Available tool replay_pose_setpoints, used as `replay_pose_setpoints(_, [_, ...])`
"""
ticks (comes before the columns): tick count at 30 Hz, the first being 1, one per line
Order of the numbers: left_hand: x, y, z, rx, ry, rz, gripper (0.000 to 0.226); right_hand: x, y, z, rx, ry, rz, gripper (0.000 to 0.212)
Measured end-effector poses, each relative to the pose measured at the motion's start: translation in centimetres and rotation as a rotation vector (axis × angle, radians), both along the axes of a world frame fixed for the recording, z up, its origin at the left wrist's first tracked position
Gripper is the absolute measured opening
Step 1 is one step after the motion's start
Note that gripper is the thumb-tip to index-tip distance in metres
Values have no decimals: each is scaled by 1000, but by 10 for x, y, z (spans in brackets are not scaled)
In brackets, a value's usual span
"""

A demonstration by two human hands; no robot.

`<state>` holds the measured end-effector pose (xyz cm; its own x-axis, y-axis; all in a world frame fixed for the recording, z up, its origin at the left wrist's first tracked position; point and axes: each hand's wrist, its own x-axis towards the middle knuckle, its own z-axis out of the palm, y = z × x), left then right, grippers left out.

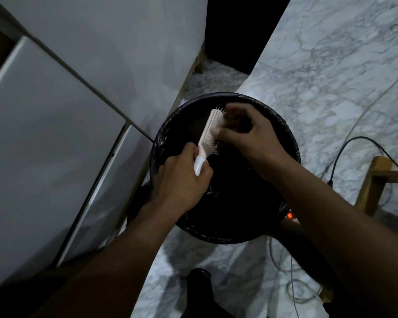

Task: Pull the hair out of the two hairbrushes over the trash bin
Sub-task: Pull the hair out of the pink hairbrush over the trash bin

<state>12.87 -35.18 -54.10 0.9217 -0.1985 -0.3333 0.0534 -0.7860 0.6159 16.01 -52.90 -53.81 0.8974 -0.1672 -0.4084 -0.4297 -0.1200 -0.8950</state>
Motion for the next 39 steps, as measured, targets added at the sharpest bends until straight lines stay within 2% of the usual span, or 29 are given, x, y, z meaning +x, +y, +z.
replay_pose_setpoints(2, [-1, 0, 0, 22, -3, -15, 20, -2, 2, -9, -164, -13, 10, 23])
replay_pose_setpoints(4, [-1, -1, 0, 2, -6, 3, 19, 0, 0, -15, -154, 20, -75, 16])
replay_pose_setpoints(11, [4, -1, 0, -88, 40, 122, 15, 8, 6, -6, 481, 244, -539, 16])
replay_pose_setpoints(13, [5, 0, -1, -88, 40, 151, 15, 11, 2, -2, 551, 284, -519, 12])
replay_pose_setpoints(14, [5, 0, -1, -91, 31, 155, 16, 10, 1, 1, 503, 293, -426, 13])
replay_pose_setpoints(17, [5, -1, 0, -86, 9, 135, 16, 4, 7, 7, 357, 266, -131, 38])
replay_pose_setpoints(20, [3, -2, 0, -62, 12, 94, 16, -2, 17, 7, 291, 195, -63, 53])
replay_pose_setpoints(26, [3, -3, 0, -79, -2, 62, 16, 2, 12, 5, 245, 212, -189, 13])
replay_pose_setpoints(31, [6, 4, -1, -19, 32, 101, 17, 9, 0, 4, 301, 291, -302, 9])
replay_pose_setpoints(35, [7, 5, -3, -8, 34, 108, 17, 6, -6, 0, 176, 394, -172, 19])
replay_pose_setpoints(39, [8, 5, -3, 4, 17, 96, 18, 1, -6, -5, -155, 502, 68, 58])
